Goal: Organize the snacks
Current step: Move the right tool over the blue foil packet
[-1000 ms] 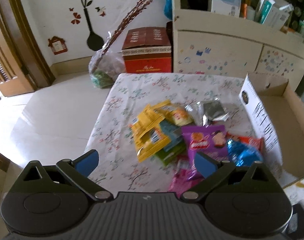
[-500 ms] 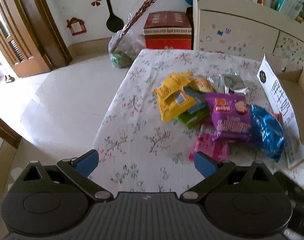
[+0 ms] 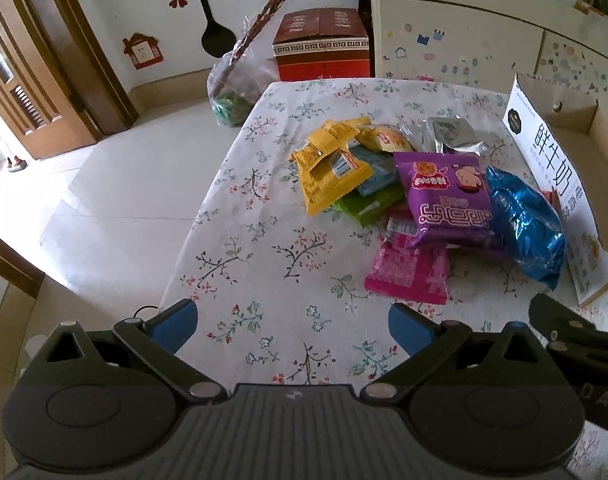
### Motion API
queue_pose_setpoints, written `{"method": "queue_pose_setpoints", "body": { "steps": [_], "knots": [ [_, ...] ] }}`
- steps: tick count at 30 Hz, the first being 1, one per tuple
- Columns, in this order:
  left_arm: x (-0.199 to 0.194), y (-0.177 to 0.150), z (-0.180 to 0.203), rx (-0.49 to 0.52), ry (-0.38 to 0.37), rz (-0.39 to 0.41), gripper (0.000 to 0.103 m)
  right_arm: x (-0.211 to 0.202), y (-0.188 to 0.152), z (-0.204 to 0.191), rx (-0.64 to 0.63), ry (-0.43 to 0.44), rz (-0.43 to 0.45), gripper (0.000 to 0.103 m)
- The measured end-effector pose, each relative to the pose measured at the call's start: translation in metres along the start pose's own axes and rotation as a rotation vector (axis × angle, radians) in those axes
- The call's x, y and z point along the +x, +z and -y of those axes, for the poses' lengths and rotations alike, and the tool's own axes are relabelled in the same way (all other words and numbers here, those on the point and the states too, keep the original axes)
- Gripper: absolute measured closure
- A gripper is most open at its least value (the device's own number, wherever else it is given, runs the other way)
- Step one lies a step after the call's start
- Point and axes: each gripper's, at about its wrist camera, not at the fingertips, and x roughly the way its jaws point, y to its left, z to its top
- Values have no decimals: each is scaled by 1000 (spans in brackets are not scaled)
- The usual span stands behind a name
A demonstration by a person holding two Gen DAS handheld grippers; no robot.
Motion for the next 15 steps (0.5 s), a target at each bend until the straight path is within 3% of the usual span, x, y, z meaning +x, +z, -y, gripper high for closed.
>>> {"method": "queue_pose_setpoints", "body": {
  "steps": [15],
  "knots": [
    [0,-1,3,17,41,11,0,4,-2,-5,-24,-3,-11,1]
  ]
}}
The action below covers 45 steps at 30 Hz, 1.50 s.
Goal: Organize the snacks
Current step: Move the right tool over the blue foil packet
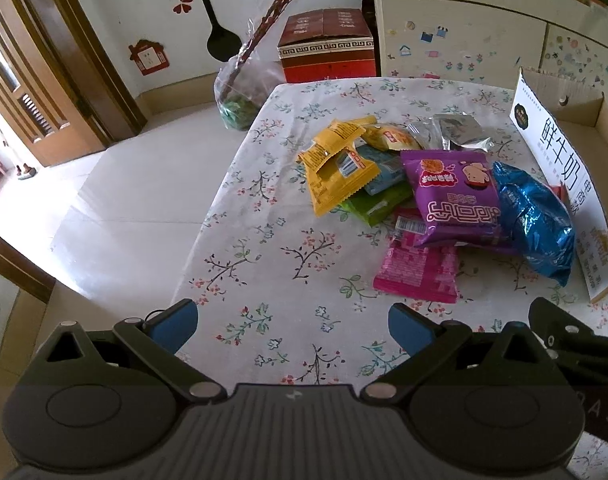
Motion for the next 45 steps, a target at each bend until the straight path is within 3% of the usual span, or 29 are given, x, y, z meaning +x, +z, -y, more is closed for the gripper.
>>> {"method": "queue_pose_setpoints", "body": {
  "steps": [22,29,34,38,42,45],
  "knots": [
    [-1,-1,3,13,14,9,1,1,-1,1,-2,3,0,1],
    [-3,0,5,-1,-14,4,3,0,-1,5,10,15,11,1],
    [-11,7,1,-35,-96,20,3,-6,5,21,63,77,6,1],
    [-14,20,-5,-48,-91,53,2,-20,19,31,57,126,49,1],
    [-11,40,-17,-98,-117,58,2,-33,40,47,79,269,92,1],
    [-9,54,-23,-116,-117,75,2,-40,55,54,64,329,126,1]
  ]
}}
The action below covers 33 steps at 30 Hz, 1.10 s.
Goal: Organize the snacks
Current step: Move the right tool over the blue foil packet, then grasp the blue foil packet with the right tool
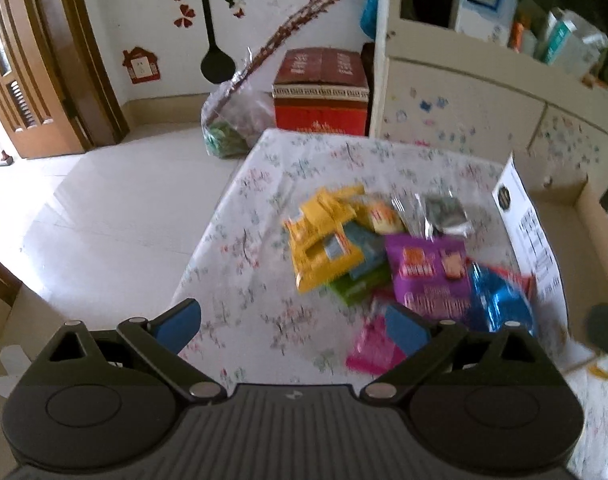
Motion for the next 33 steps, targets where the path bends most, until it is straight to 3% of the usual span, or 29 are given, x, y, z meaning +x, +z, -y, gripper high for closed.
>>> {"method": "queue_pose_setpoints", "body": {
  "steps": [5,10,30,33],
  "knots": [
    [12,22,-8,-10,23,21,2,5,14,7,-9,87,5,1],
    [36,35,-17,-93,-6,-52,2,28,21,10,-1,116,-55,1],
    [67,46,6,-71,-38,-113,2,82,12,23,21,112,-223,2],
    [70,46,8,-69,-45,-119,2,89,10,23,23,108,-245,7]
  ]
}}
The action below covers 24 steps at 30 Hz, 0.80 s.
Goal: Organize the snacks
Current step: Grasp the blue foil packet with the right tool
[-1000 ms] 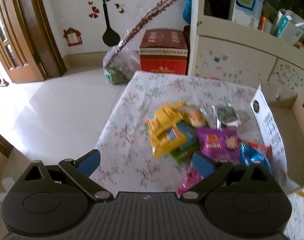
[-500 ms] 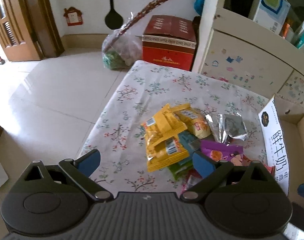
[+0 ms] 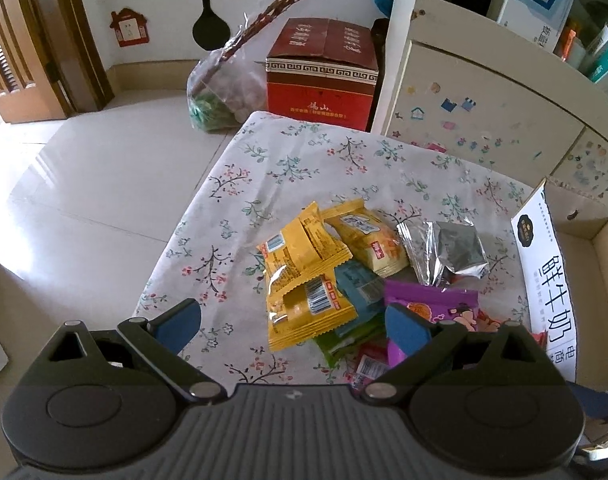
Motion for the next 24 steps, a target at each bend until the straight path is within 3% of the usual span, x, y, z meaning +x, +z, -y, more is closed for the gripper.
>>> {"method": "queue_pose_setpoints", "body": {
  "steps": [9,11,14,18,24],
  "knots": [
    [13,-5,15,24,-38,-50,2,25,-5,0,-7,-56,-58,8],
    [15,-6,20,32,-48,-60,2,30,-7,0,-13,-67,-70,12],
    [19,-6,27,37,-66,-77,2,35,-10,4,5,-81,-91,31],
    [23,-7,34,31,-82,-95,2,30,-12,7,16,-59,-87,38],
    [29,-10,45,54,-85,-109,2,16,-18,4,23,-18,-102,39]
  ]
}}
